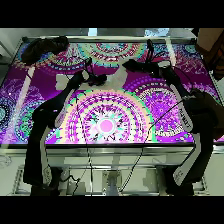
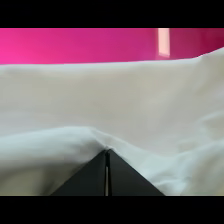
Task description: Fold the shirts.
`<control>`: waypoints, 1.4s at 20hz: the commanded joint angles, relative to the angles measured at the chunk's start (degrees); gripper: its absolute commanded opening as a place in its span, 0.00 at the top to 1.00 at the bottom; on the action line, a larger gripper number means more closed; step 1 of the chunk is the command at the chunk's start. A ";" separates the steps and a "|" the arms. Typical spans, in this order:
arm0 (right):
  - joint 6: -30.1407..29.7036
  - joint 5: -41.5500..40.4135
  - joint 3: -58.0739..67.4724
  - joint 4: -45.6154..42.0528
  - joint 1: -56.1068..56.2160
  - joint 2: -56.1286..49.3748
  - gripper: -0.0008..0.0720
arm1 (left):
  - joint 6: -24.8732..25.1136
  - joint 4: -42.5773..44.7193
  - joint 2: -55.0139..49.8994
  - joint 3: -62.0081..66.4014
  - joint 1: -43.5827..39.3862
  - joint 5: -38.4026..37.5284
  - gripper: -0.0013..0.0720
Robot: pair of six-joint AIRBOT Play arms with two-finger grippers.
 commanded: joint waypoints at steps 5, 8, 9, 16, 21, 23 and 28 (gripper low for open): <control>-0.85 -4.42 8.87 0.09 5.73 0.02 0.96 | 2.05 6.38 4.09 2.27 1.09 -4.07 0.96; 0.50 -4.59 9.33 0.04 7.54 0.00 0.96 | 2.21 25.55 11.41 3.04 3.06 -8.13 0.96; 0.50 -5.53 9.33 0.07 8.57 0.00 0.96 | 1.31 32.81 13.97 3.02 3.67 -10.25 0.97; -0.17 -17.77 9.33 -0.87 19.47 -0.15 0.96 | 0.85 44.41 28.65 3.02 9.27 -14.01 0.96; 0.24 -27.87 9.33 -4.42 27.67 -1.95 0.96 | 0.85 43.47 30.84 3.02 9.53 -14.88 0.96; 1.86 -29.14 9.33 -4.24 28.70 -3.78 0.86 | 0.87 43.12 30.84 2.91 9.53 -16.76 0.96; 1.77 -29.33 9.33 -3.78 28.13 -5.25 0.48 | 2.60 43.50 30.82 2.89 9.55 -18.34 0.96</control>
